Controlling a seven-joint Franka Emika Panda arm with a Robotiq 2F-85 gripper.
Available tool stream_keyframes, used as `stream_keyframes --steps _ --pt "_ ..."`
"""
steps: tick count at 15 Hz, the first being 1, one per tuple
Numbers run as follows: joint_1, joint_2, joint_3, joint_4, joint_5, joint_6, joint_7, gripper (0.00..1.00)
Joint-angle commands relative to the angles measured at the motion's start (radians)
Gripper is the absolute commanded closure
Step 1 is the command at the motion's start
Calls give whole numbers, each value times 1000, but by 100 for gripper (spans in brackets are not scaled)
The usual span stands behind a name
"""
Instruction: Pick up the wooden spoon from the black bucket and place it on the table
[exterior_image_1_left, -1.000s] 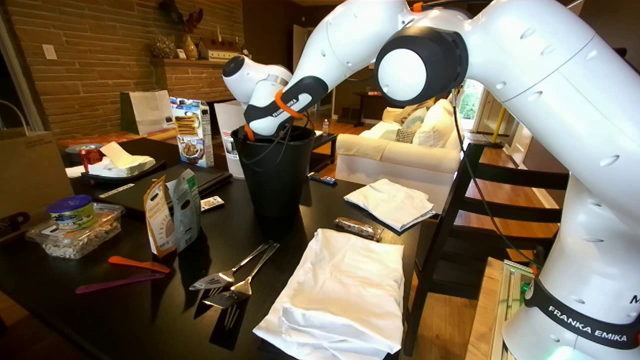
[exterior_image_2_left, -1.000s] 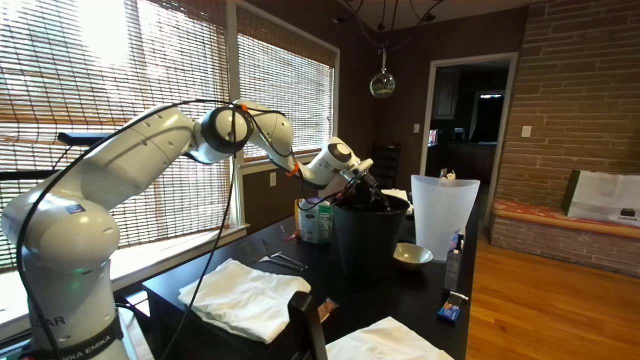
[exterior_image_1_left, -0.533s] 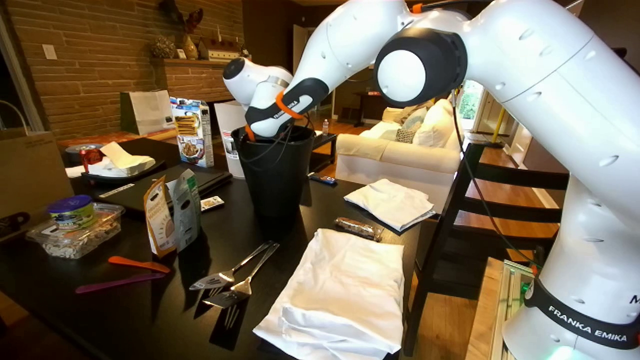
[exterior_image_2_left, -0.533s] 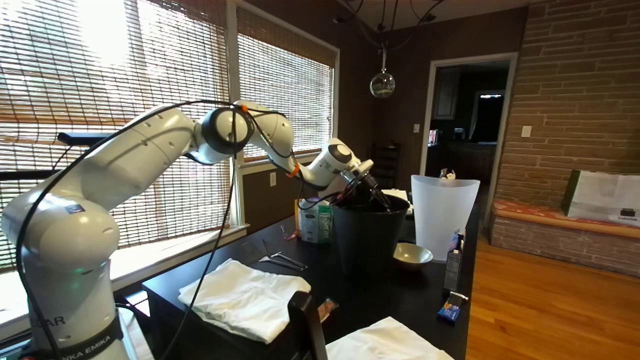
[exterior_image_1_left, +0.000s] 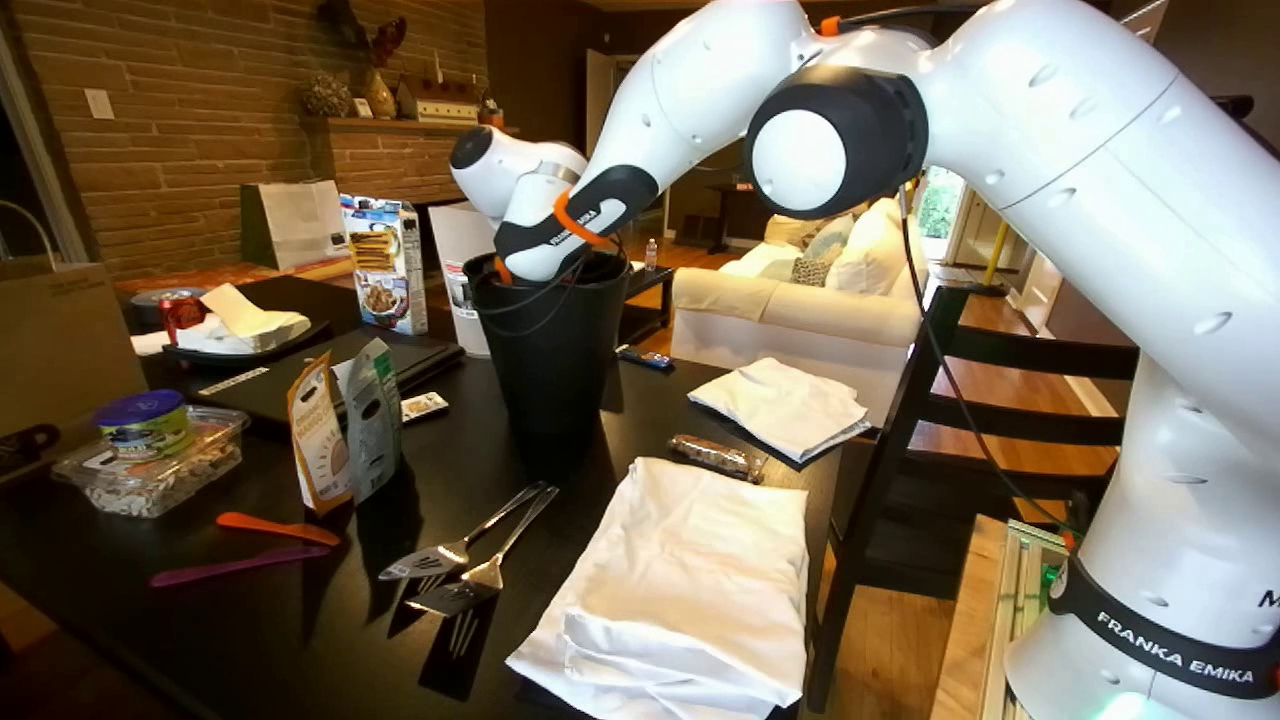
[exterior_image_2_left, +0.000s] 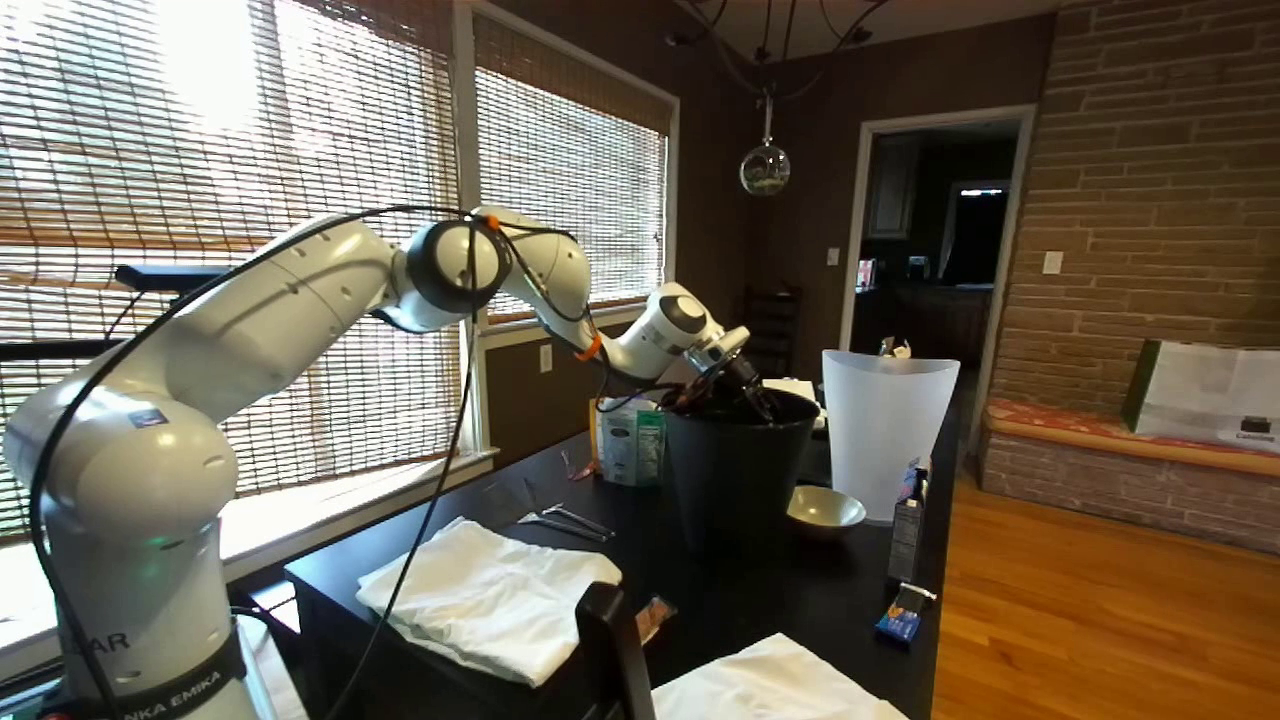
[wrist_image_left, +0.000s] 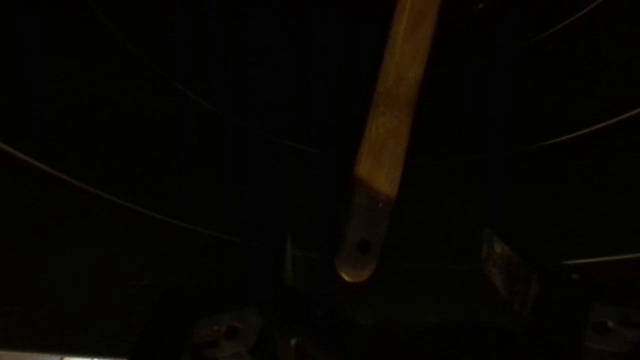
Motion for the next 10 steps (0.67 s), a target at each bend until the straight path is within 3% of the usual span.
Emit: stream_keyframes --steps 1,10 --pt "-26 53 15 56 -26 3 18 0" --pt "-42 91 18 103 -14 -16 8 0"
